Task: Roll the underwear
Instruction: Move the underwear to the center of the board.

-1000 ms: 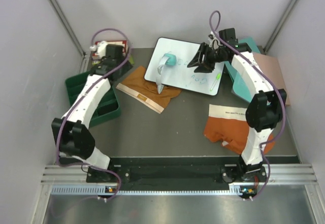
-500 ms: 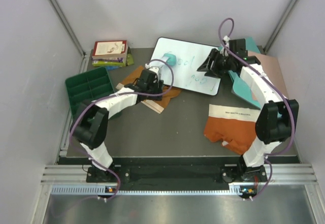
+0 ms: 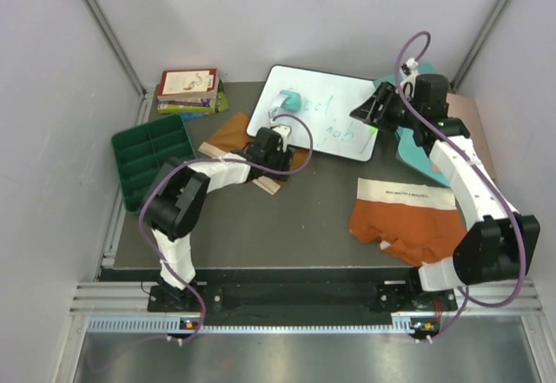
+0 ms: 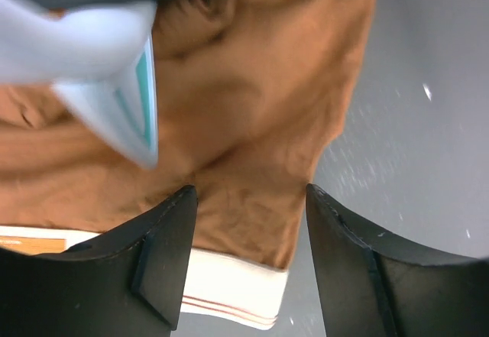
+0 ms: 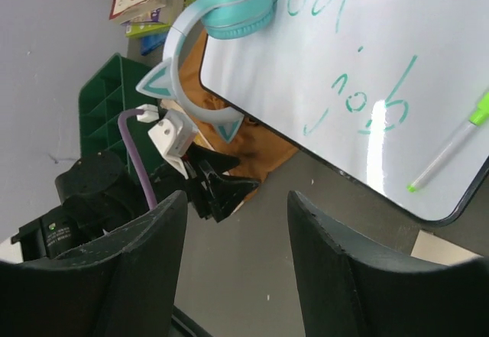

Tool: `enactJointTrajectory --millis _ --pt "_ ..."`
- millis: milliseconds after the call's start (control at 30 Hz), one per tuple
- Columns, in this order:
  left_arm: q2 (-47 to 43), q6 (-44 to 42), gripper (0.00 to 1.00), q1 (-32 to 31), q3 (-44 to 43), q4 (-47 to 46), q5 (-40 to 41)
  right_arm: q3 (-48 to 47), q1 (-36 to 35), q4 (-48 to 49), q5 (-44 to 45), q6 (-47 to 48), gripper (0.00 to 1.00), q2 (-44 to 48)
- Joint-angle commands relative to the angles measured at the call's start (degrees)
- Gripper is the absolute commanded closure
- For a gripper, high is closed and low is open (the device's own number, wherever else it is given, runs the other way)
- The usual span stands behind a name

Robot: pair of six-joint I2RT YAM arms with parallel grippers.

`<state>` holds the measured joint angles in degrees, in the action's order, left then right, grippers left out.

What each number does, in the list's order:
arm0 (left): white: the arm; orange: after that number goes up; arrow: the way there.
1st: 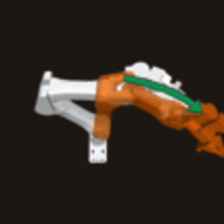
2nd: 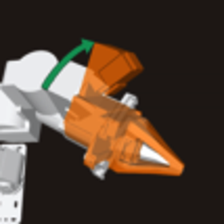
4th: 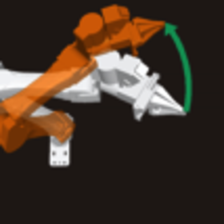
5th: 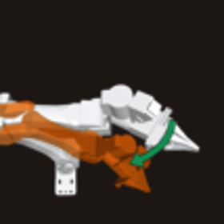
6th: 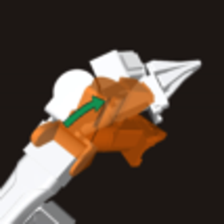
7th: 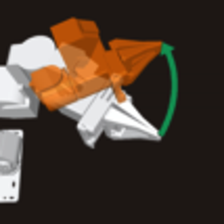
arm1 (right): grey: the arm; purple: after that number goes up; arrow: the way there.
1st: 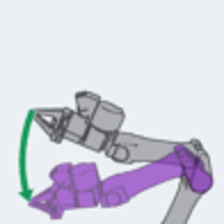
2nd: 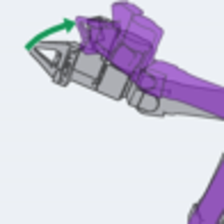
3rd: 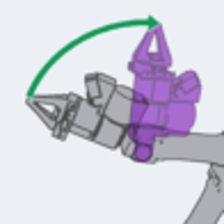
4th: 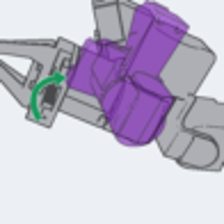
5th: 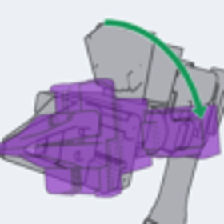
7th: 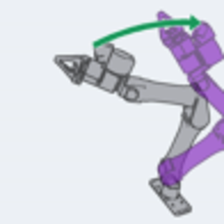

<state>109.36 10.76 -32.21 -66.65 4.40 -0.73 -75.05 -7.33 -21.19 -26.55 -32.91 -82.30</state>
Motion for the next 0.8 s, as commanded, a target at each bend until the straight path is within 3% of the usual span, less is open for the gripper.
enactJointTrajectory --millis 0,333,767 --pt "-6.1 -0.4 0.35 -2.3 6.1 -3.3 -1.2 2.9 0.0 2.7 0.9 1.6 0.45 5.6" --pt "-16.1 0.2 0.33 -4.0 14.7 -7.5 2.1 9.1 0.0 4.2 -0.6 1.6 0.44 10.3" --pt "-12.3 -2.1 0.39 -4.0 14.3 -1.9 5.1 13.3 0.0 6.1 -1.0 1.3 0.44 13.4"
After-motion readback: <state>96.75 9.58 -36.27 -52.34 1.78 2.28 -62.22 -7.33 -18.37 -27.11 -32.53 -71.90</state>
